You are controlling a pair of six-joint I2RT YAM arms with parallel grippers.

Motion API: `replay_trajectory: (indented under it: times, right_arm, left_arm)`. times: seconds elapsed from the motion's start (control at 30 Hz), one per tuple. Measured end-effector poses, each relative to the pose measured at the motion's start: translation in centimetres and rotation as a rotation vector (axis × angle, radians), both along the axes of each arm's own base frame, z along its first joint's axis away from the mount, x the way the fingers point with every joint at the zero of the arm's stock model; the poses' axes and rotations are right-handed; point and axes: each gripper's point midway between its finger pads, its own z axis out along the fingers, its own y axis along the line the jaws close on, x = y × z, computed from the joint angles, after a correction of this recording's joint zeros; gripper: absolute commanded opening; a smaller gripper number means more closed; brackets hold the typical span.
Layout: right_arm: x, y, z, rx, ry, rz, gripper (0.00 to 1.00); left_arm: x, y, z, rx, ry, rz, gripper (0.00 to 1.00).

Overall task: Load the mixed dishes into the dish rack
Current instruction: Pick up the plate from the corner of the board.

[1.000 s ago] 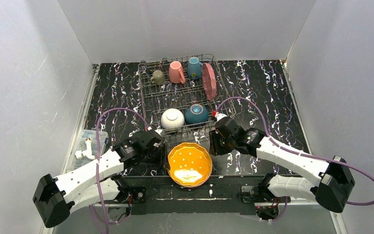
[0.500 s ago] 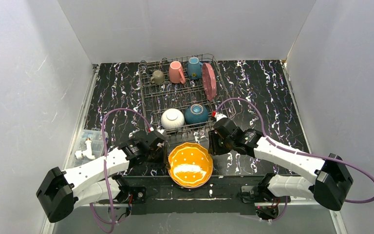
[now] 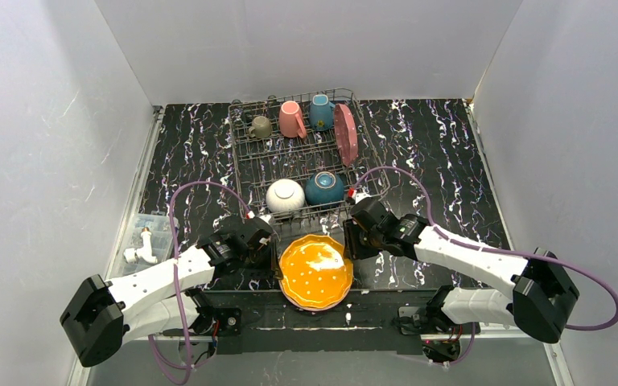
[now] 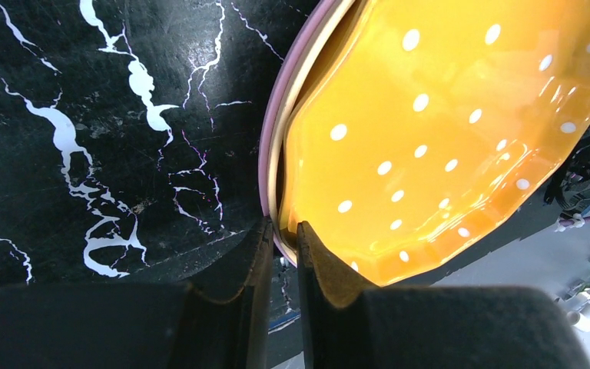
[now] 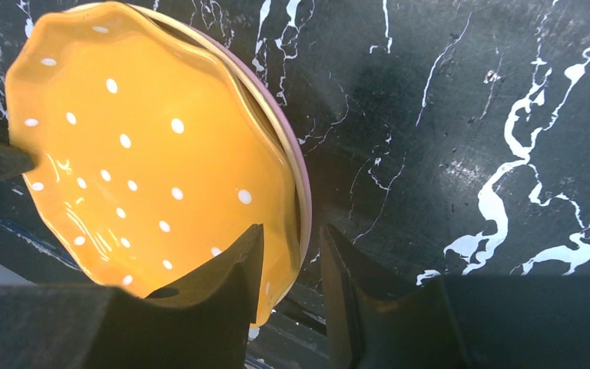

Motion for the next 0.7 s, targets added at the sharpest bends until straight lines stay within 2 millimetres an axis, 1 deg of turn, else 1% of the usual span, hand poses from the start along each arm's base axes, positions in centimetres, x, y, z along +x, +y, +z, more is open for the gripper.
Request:
replay_trajectory:
  times: [0.17, 0.43, 0.7]
  right_arm:
    - [-0.5, 0.1, -0.6, -0.006, 0.021, 0.014, 0.4]
    - [-0.9, -0.1, -1.0, -0.013, 0.031, 0.021, 0.33]
    - [-0.9, 0.2, -1.2, -0.01, 0.028, 0.025, 0.26]
  left_arm:
    - [0.0, 0.0, 0.0, -0.003, -0.001, 0.002, 0.04]
    - [0.1, -0.1, -0.1, -0.007, -0.003, 0.002, 0.04]
    - [0.2, -0.3, -0.1, -0.015, -0.009, 0.002, 0.04]
